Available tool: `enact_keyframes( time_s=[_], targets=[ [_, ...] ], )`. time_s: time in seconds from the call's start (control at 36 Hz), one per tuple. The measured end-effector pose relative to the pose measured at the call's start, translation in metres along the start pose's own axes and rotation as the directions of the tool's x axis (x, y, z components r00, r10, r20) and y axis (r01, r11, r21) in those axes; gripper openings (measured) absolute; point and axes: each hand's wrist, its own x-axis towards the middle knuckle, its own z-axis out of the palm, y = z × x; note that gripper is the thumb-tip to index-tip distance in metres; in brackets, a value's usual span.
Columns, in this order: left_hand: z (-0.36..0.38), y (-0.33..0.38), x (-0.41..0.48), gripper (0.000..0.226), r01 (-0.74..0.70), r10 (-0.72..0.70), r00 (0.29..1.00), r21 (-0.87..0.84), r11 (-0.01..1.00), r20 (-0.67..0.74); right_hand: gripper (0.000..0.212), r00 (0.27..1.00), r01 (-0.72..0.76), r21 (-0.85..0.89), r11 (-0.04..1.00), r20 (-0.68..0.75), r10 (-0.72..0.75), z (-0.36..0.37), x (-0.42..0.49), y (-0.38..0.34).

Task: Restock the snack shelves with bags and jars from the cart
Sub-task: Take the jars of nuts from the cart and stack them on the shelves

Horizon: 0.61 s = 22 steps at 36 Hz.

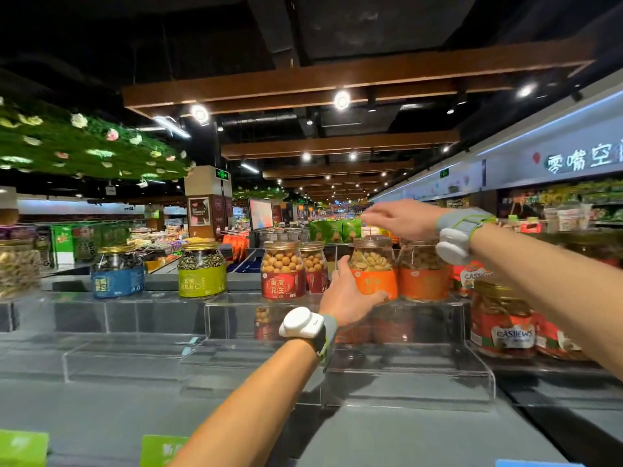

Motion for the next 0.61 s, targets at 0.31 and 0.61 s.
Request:
enact_keyframes(
  time_s=[0.31, 0.61],
  targets=[
    [0.003, -0.008, 0.007, 0.101, -0.005, 0.006, 1.0, 0.076, 0.997, -0.016, 0.077, 0.976, -0.141, -0.231, 0.963, 0.13, 0.174, 0.005, -0.025, 0.044],
    [0.008, -0.011, 0.007, 0.099, -0.007, 0.013, 0.996, 0.078, 0.997, -0.085, 0.083, 0.976, -0.169, -0.338, 0.926, 0.073, 0.205, 0.01, -0.025, 0.046]
  ],
)
